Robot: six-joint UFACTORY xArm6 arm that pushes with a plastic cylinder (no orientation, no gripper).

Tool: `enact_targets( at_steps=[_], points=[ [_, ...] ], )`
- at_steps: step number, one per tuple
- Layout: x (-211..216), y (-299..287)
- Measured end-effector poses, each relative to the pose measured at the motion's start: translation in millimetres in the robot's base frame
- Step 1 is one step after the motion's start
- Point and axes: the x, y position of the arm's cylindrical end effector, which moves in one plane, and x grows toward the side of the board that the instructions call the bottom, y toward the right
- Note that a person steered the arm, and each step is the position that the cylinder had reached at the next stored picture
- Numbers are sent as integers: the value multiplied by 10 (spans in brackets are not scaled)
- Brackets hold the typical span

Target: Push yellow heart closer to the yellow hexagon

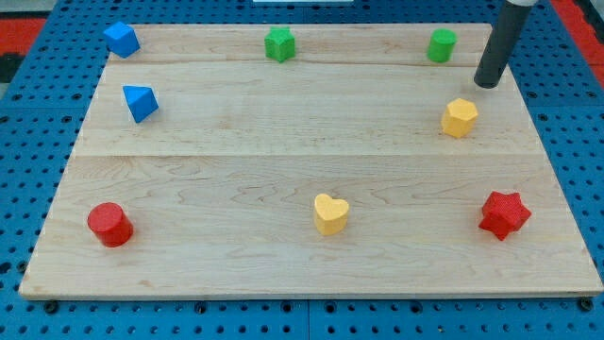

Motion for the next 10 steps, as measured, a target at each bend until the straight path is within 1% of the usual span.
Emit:
enact_targets(
  at_steps=[1, 2, 3, 4, 5, 6, 7, 8, 9, 10],
  points=[
    [-1, -915],
    [84, -2130],
    [495, -3106],
    [1151, -3443],
    [1878, -3442],
    [2317, -3371],
    [2367, -2910],
    [2146, -2143],
    [1797, -1677],
    [1985, -1777]
  ],
)
